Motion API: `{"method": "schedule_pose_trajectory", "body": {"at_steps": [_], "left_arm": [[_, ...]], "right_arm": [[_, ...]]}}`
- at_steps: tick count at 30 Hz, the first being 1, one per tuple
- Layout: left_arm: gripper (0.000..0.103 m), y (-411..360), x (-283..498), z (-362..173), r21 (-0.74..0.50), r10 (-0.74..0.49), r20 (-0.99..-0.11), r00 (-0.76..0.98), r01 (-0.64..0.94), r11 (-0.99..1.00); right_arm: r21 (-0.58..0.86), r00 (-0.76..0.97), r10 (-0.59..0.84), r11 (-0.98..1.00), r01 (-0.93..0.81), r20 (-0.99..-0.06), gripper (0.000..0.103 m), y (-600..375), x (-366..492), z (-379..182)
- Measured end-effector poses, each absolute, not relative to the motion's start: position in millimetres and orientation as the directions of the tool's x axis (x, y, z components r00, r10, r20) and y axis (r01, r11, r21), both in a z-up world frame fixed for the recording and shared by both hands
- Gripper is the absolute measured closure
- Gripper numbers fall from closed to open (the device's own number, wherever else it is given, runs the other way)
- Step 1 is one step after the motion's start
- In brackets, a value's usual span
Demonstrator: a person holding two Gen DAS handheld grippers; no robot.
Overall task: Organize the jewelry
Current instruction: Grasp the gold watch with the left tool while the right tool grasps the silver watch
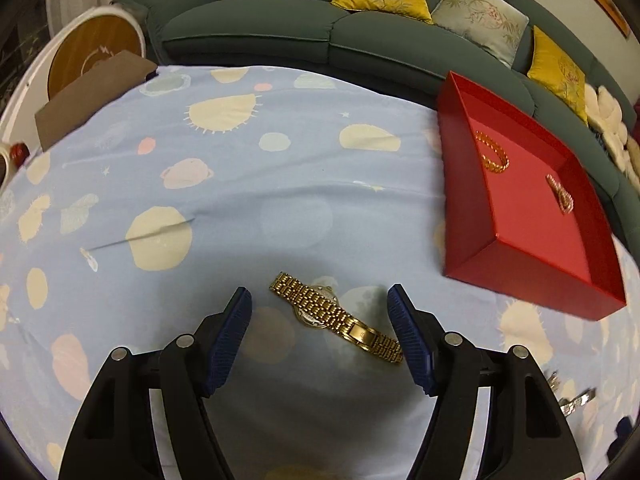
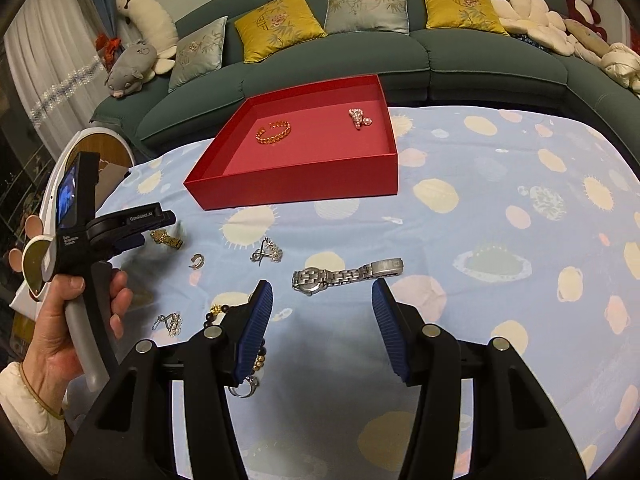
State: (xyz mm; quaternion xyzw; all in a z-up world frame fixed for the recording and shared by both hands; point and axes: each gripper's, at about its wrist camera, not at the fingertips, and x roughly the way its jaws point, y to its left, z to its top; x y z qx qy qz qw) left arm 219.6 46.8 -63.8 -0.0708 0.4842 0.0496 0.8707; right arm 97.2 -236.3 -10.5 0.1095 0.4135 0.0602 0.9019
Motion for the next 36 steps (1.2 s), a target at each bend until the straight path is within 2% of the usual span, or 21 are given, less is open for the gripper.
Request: {"method": "schedule_pose_trajectory", "body": {"at_steps": [5, 12, 15, 24, 28, 32, 36], "left_arm": [[0.035, 39, 202, -67, 0.018, 0.046, -0.858, 0.512, -0.059, 0.998], [0.035, 52, 174, -67, 0.022, 0.030, -0.862, 0.506, -0.022, 1.000], [0.035, 57, 165, -67, 0.019, 0.016, -0.862, 0.507, 0.000, 1.000], [0.036, 71, 164, -64, -0.041, -0.031, -0.858, 0.512, -0.008, 0.999], [0.036, 71, 173, -61, -0.089, -0.066, -0.857, 0.511, -0.019, 0.996], [0.036, 66, 181, -60, -0.121, -0.095, -0.855, 0.510, -0.018, 0.992], [0.036, 57, 189, -62, -0.095, -0.076, -0.846, 0.527, -0.010, 0.995]], "right_arm": [[0.216, 0.632, 0.202, 0.975, -0.056, -0.748, 0.052, -229, 114, -7], [0.134, 0.593, 0.175, 0.984, -0.114, -0.786, 0.049, -225, 146, -13], [0.098, 0.574, 0.152, 0.987, -0.125, -0.805, 0.048, -229, 157, -25], [0.123, 0.490, 0.199, 0.975, -0.183, -0.848, 0.048, -234, 169, -59], [0.161, 0.456, 0.240, 0.965, -0.205, -0.857, 0.048, -229, 162, -60], [0.104, 0.413, 0.209, 0.959, -0.262, -0.886, 0.046, -215, 147, -62], [0.090, 0.389, 0.227, 0.936, -0.341, -0.893, 0.046, -203, 133, -60]]}}
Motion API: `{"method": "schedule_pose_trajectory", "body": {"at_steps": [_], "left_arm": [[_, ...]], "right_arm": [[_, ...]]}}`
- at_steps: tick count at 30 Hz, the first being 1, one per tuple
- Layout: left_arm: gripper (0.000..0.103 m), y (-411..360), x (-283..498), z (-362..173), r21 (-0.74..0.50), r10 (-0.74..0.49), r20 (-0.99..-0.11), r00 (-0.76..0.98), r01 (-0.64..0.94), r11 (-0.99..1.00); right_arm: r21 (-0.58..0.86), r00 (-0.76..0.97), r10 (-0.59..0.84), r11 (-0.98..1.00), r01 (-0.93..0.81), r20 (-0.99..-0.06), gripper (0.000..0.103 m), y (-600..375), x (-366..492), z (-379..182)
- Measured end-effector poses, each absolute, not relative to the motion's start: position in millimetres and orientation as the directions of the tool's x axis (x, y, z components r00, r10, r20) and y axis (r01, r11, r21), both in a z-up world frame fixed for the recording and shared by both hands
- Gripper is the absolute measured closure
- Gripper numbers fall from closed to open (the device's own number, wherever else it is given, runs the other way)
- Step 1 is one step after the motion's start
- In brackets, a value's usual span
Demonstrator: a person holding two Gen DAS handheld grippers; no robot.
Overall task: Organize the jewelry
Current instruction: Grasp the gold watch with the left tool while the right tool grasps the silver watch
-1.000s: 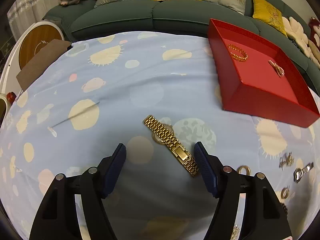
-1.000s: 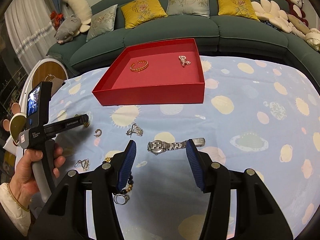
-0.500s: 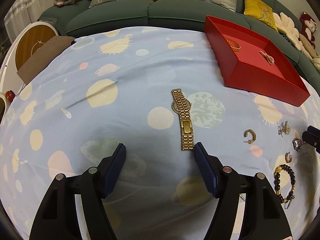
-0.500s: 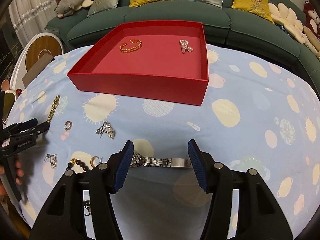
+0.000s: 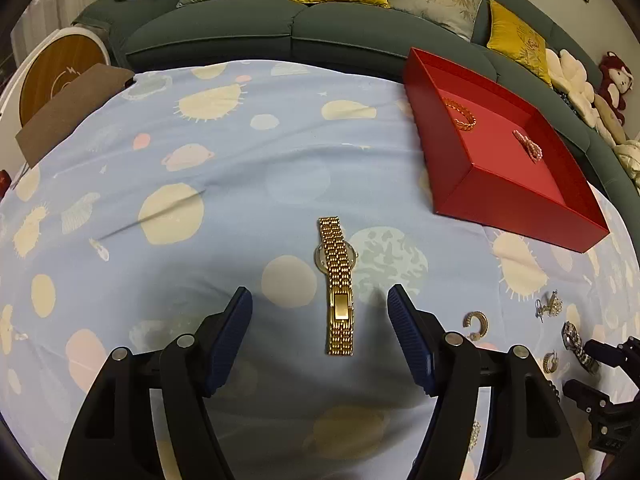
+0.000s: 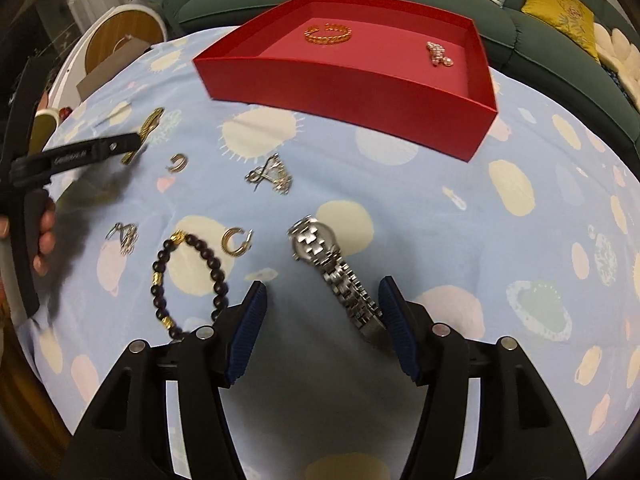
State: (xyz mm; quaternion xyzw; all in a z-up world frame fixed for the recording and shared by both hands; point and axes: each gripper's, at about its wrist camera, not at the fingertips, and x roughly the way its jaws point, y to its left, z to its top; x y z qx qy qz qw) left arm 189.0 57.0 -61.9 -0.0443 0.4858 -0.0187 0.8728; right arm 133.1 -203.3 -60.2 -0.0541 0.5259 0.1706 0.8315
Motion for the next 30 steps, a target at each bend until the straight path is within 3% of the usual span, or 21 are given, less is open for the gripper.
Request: {"method": "schedule_pose_trajectory", "body": {"at_steps": [3, 6, 9, 13, 16, 30], "left_arm": [[0.037, 53, 193, -63, -0.074, -0.055, -0.839, 0.542, -0.013, 0.997], [0.047, 52, 195, -63, -0.069, -0.050, -0.831, 0.554, -0.014, 0.998], [0.061, 54, 194, -62, -0.070, -0.053, -0.823, 0.566, -0.008, 0.998], [0.083, 55, 193, -62, -0.069, -0.068, -0.812, 0.580, 0.019, 0.997], [0.092, 52, 190, -63, -0.060, -0.078, -0.807, 0.586, 0.049, 0.997], [0.094, 54, 172, -44, -0.115, -0.162, -0.779, 0.605, 0.117, 0.987]], "right_arm": [[0.083, 0.410, 0.231, 0.934, -0.348, -0.882, 0.053, -201, 135, -58], [0.089, 0.431, 0.232, 0.941, -0.327, -0.872, 0.057, -201, 145, -59], [0.091, 0.449, 0.234, 0.944, -0.317, -0.862, 0.062, -200, 151, -59], [0.078, 0.466, 0.227, 0.945, -0.317, -0.855, 0.078, -196, 151, -60], [0.077, 0.468, 0.226, 0.945, -0.317, -0.854, 0.078, -195, 150, -60], [0.120, 0.519, 0.245, 0.957, -0.263, -0.819, 0.078, -209, 141, -37]]}}
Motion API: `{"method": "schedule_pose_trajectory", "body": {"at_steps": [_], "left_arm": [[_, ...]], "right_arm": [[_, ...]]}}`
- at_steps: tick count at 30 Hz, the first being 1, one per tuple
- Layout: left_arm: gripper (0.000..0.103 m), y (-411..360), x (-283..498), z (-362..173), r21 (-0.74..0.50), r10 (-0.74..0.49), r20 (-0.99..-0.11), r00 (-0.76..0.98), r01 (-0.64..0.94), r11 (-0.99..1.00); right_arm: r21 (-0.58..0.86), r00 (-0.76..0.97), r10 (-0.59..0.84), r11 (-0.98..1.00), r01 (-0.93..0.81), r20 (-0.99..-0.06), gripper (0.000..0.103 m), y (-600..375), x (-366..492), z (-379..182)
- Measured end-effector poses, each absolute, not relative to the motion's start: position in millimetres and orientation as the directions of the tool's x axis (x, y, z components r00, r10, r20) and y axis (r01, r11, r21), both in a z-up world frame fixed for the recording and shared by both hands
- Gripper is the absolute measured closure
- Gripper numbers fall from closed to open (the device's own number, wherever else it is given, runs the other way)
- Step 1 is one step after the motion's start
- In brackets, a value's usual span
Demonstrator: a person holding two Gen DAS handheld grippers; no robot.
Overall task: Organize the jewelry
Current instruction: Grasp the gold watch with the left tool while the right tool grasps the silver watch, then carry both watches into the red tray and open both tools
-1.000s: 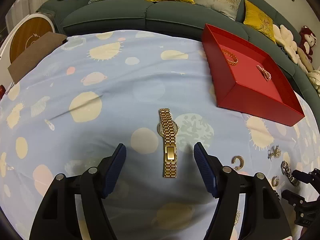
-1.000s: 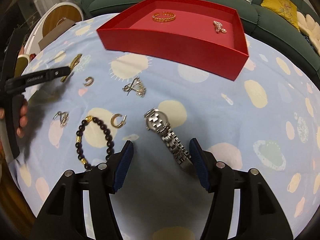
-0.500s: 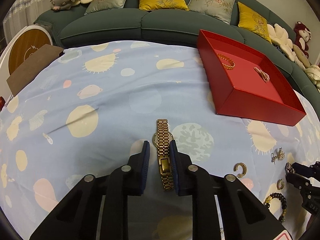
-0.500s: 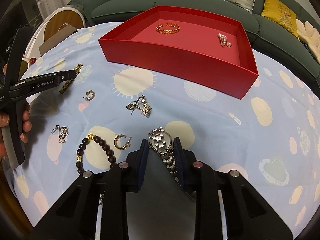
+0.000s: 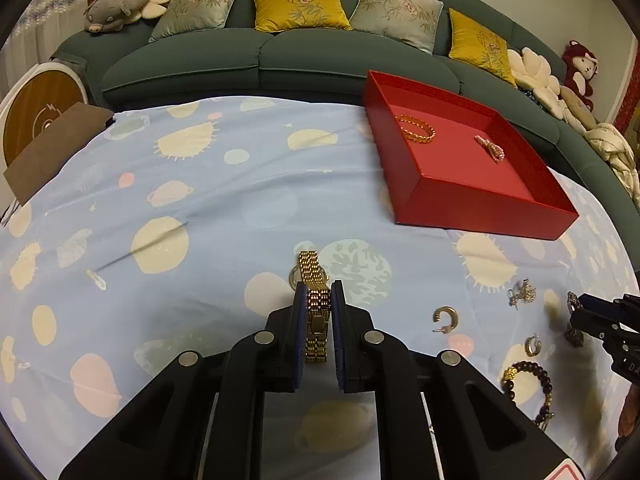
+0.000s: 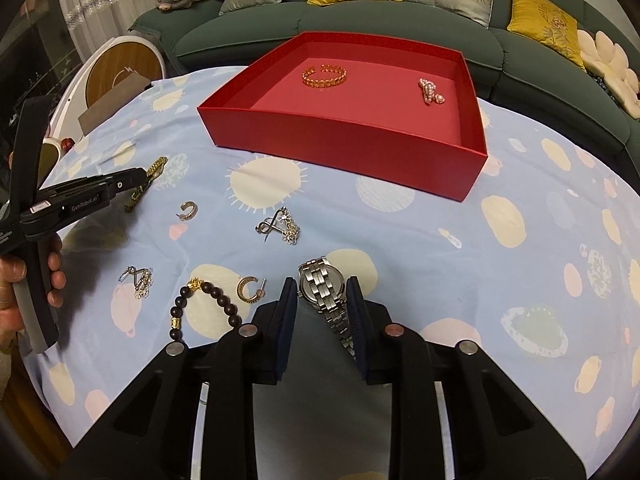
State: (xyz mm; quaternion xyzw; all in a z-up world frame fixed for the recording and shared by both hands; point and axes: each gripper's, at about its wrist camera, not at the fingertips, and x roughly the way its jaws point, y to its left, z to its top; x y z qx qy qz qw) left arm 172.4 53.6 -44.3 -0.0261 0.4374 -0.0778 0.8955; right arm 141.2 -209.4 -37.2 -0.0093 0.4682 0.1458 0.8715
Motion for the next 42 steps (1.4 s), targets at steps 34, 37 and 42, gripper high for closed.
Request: {"method": "schedule_pose_trajectory", "body": {"at_steps": [34, 37, 42], "left_arm": [[0.094, -32, 243, 101, -0.227, -0.358, -0.591, 0.723, 0.276, 0.934], [0.094, -47, 267, 83, -0.207, -0.335, -0.616, 0.713, 0.264, 0.942], [0.094, -58, 296, 48, -0.216, -0.317, -0.665, 0.676, 0.232, 0.948]], "right_arm": [[0.250, 0.700, 0.256, 0.962, -0.114, -0.667, 0.078, -262, 232, 51], [0.260, 0.693, 0.257, 0.960, -0.104, -0.674, 0.078, -264, 257, 43], [0.254, 0.664, 0.242, 0.964, -0.080, -0.707, 0.078, -262, 286, 17]]}}
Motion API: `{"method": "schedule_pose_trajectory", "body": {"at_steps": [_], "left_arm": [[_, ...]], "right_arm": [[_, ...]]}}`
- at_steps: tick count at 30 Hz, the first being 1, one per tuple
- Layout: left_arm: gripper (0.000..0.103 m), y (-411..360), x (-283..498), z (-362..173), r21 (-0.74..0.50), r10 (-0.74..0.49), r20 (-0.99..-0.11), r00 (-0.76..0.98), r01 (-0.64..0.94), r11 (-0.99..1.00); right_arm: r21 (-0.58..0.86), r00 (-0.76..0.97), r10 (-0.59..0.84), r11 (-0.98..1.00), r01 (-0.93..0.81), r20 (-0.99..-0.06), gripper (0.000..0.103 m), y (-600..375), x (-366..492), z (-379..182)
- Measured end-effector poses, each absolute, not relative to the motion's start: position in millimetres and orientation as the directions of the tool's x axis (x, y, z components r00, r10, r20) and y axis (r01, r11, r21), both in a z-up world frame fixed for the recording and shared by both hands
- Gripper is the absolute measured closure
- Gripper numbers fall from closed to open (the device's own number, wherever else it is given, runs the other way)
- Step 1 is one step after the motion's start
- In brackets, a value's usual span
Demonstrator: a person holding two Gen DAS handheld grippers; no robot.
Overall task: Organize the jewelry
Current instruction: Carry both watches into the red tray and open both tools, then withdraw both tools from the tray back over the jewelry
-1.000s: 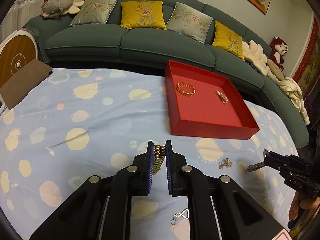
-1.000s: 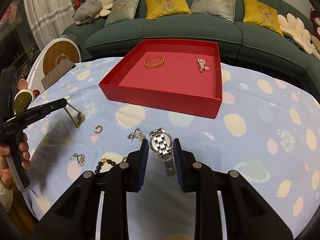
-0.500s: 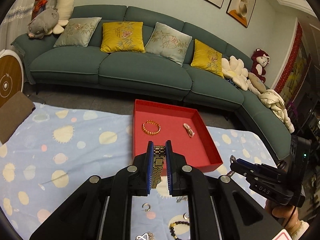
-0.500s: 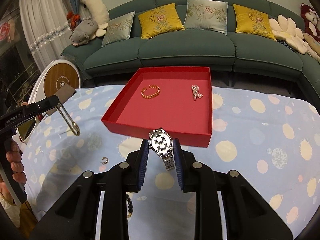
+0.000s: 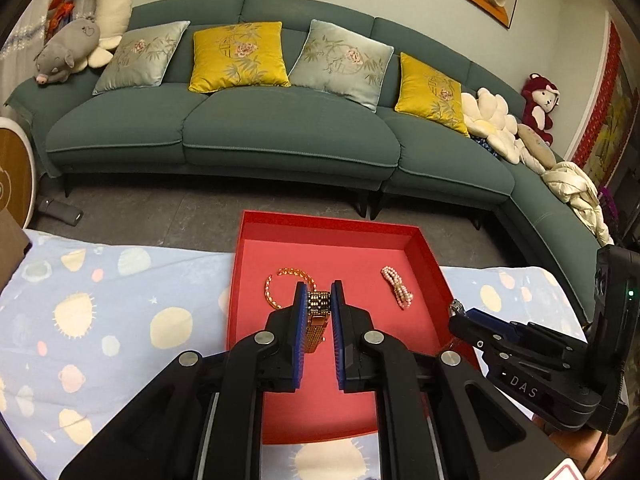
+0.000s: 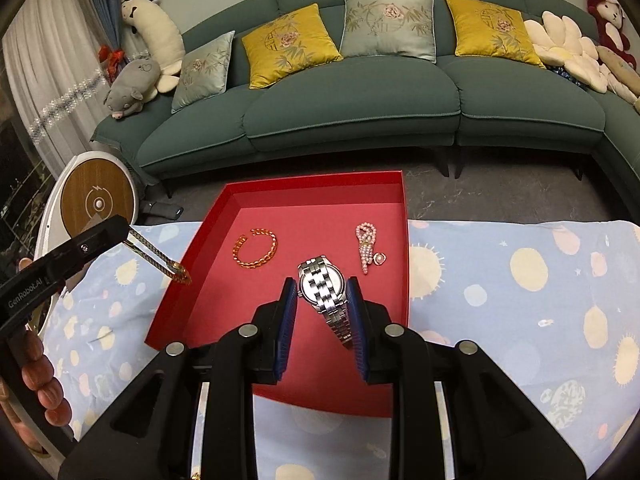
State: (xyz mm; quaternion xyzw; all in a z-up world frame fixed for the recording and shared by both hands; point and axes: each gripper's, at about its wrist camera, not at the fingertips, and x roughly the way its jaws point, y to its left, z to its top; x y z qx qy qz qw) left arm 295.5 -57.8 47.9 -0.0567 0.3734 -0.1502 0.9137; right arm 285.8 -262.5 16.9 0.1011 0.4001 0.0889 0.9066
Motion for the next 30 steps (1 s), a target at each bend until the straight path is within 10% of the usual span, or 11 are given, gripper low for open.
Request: {"method": "schedule_pose_trajectory", "body": {"at_steps": [3, 6, 8, 11, 22, 30], "left_arm": [[0.094, -59, 304, 32, -0.212, -0.292, -0.685, 0.667, 0.201, 0.957], [0.074, -54, 302, 30, -0.186, -0.247, -0.678, 0.692, 0.164, 0.969], [0.053, -50, 294, 37, -0.160, -0.223, -0.661, 0.717, 0.155, 0.975], [0.045, -41, 273, 53, -0.138, -0.218, -0.631, 0.744, 0.170, 0.976], [0.041, 12, 153, 85, -0.174, -0.219, -0.638, 0.738, 0.138, 0.975], [0.040, 38, 95, 25, -0.204, -0.199, -0.730, 0.654, 0.069, 0.976]], "right_arm": [[0.264, 0.644, 0.257, 0.961, -0.087, -0.721, 0.078, -260, 296, 1], [0.245, 0.676, 0.240, 0.965, -0.090, -0.697, 0.072, -258, 296, 1], [0.247, 0.721, 0.223, 0.966, -0.073, -0.656, 0.049, -260, 289, 12], [0.258, 0.777, 0.221, 0.963, -0.078, -0.589, 0.047, -265, 267, 39], [0.222, 0.839, 0.221, 0.967, -0.123, -0.498, 0.045, -261, 122, 107], [0.209, 0.756, 0.243, 0.967, -0.143, -0.607, 0.040, -233, 56, 53]]}}
